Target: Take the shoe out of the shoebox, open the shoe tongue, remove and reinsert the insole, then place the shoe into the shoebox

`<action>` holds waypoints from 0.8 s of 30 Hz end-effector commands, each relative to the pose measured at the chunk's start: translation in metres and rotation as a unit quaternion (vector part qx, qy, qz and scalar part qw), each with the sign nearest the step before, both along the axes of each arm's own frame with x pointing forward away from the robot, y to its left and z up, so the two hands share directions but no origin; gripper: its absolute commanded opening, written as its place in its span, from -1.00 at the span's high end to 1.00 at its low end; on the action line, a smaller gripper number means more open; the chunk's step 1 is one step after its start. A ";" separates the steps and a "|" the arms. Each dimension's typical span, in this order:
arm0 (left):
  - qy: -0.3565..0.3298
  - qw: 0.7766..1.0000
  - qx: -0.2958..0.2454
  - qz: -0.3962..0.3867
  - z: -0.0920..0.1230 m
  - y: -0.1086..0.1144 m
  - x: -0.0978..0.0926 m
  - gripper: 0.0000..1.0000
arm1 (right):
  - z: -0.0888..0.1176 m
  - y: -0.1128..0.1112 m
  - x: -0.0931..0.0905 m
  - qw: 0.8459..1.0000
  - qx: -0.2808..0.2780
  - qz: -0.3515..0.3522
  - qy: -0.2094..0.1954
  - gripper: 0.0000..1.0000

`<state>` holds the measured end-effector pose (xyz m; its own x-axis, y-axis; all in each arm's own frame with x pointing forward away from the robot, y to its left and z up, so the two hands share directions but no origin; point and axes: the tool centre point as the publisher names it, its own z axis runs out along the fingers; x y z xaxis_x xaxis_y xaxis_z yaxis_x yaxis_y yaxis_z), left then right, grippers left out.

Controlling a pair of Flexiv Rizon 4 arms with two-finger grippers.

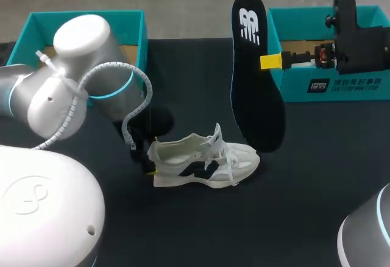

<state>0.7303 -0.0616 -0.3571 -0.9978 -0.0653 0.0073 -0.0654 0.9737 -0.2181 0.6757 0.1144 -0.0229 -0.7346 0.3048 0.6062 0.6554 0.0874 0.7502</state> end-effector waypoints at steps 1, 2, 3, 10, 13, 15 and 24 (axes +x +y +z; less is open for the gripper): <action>-0.002 0.999 0.032 -0.002 0.007 -0.004 0.000 -1.00 | -0.001 0.001 0.001 1.000 -0.001 0.000 0.001 1.00; -0.002 0.999 0.034 -0.001 0.008 -0.004 0.001 -1.00 | -0.001 0.001 0.001 1.000 -0.001 0.000 0.001 1.00; -0.003 0.999 0.035 -0.001 0.009 -0.004 0.001 -1.00 | -0.001 0.001 0.001 1.000 -0.001 0.000 0.001 1.00; -0.002 0.999 0.041 0.003 0.013 -0.002 0.004 -1.00 | -0.001 0.001 0.001 1.000 -0.001 0.000 0.001 1.00; 0.000 0.999 0.041 -0.001 0.013 -0.002 0.005 -1.00 | -0.001 0.001 0.001 1.000 -0.001 0.000 0.001 1.00; -0.005 0.999 0.051 -0.004 0.014 -0.003 0.004 -1.00 | -0.001 0.001 0.001 1.000 -0.001 0.000 0.001 1.00; -0.005 0.999 0.051 -0.004 0.014 -0.003 0.004 -1.00 | -0.001 0.001 0.001 1.000 -0.001 0.000 0.001 1.00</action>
<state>0.7349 -0.0650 -0.3432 -0.9983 -0.0580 -0.0062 -0.0568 0.9913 -0.1184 0.6757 0.1144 -0.0229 -0.7346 0.3047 0.6062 0.6553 0.0872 0.7503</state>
